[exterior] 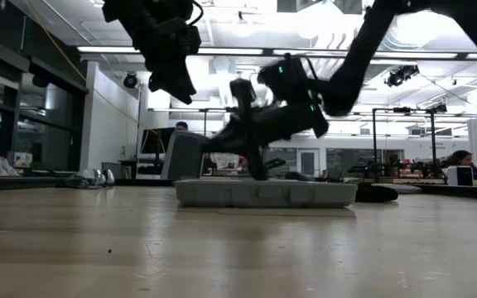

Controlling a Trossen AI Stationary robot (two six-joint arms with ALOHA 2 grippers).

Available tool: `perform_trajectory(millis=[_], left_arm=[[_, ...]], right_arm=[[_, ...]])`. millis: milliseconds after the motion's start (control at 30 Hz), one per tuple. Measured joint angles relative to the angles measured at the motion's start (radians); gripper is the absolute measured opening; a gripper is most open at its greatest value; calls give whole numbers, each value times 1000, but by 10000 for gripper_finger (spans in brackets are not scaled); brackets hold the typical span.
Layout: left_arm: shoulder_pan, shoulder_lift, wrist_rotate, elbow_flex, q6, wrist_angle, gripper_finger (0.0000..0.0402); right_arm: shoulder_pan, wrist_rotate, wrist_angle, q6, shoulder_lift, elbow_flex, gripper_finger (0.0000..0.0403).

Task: Prefit tool cases
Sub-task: Put the yellow tape measure into the gray toolbox, then put the transparent flat screwdriver into the gray toolbox

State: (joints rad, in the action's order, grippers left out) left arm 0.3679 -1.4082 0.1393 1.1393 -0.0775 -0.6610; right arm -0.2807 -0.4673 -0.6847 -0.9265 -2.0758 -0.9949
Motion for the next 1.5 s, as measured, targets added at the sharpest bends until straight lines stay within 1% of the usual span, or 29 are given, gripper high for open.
perform_trajectory(millis=[33,100,233,300,367,467,600,700,867,967,1067,1233,1367,1467,1500], left_arm=[[0,0,0,0,0,-3,147],[0,0,0,0,1,-13,147],[0,0,0,0,1,-23,147],[0,0,-1,0,4,-24,147],[0,0,-1,0,9,-24,147],[0,0,-1,0,10,-23,147],[0,0,-1,0,11,-25,147],[0,0,0,0,10,-40,147],[-3,0,4,-1,11,-147,147],[-20,8,4,-3,32,-278,147],[-48,67,17,-57,20,-338,147],[-128,269,120,-253,-81,-401,147],[-213,420,156,-392,-195,-487,147],[-301,490,178,-452,-200,-590,147],[-332,504,181,-460,-181,-596,147]], right_arm=[[-10,-38,-17,-18,-5,6,0],[-15,-59,-54,-34,4,9,0],[-16,-56,-50,-3,94,5,0],[-16,-34,11,43,144,1,0],[-17,7,124,99,169,4,0],[-27,38,228,165,172,9,0],[-50,12,212,162,111,36,0],[-69,-46,160,121,108,37,0],[-68,-32,176,132,214,35,0],[-56,1,296,200,304,34,0],[-36,55,458,283,398,34,0],[4,163,716,403,513,34,0],[27,237,830,455,551,34,0],[35,260,869,482,551,34,0],[36,262,868,492,549,34,0]])
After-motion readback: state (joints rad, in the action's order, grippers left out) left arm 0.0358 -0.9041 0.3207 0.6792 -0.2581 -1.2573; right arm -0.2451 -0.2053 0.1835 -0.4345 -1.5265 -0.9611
